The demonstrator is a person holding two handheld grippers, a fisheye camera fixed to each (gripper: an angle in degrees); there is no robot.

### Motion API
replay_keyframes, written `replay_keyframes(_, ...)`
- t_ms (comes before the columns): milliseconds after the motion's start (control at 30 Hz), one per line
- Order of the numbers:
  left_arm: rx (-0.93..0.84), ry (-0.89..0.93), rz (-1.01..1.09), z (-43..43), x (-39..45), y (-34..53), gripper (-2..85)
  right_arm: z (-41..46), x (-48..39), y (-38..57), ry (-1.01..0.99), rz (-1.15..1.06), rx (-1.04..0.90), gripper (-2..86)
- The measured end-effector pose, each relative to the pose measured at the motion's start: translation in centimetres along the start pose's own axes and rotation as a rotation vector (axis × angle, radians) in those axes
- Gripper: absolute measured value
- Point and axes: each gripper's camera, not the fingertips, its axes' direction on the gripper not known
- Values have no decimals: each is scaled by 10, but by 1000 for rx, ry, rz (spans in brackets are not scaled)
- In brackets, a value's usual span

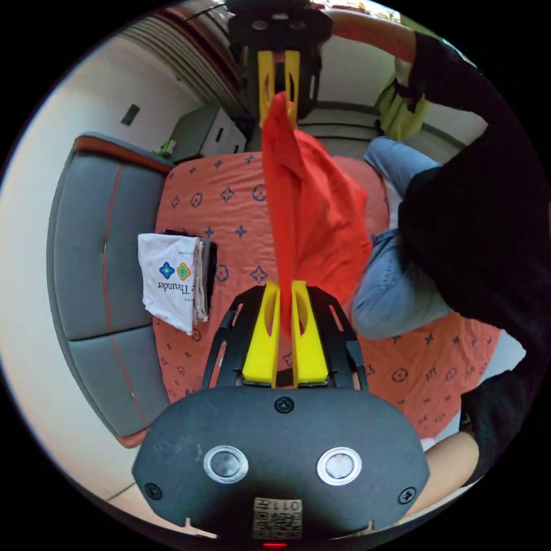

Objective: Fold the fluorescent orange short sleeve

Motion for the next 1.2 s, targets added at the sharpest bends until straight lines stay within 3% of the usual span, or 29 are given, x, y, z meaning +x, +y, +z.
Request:
replay_keyframes(133,-69,93,64,-4,-30,-19,11,3,28,-20,-112,-53,-117,22)
replay_keyframes(333,4,268,127,8,-59,-17,12,18,58,-27,-265,-107,-48,21)
replay_keyframes(500,-14,287,178,11,-110,-14,14,23,106,-50,-319,-153,-51,22)
replay_keyframes(700,-35,195,18,31,-254,13,16,34,233,-89,-271,-23,-27,26)
replay_keyframes(900,-36,-131,-218,8,-404,57,12,-1,351,-132,60,149,29,34)
replay_keyframes(1033,-39,-504,-231,-10,-459,86,13,-20,383,-159,446,208,90,38)
replay_keyframes(1200,-77,-792,-202,66,-484,122,22,67,373,-206,793,206,40,43)
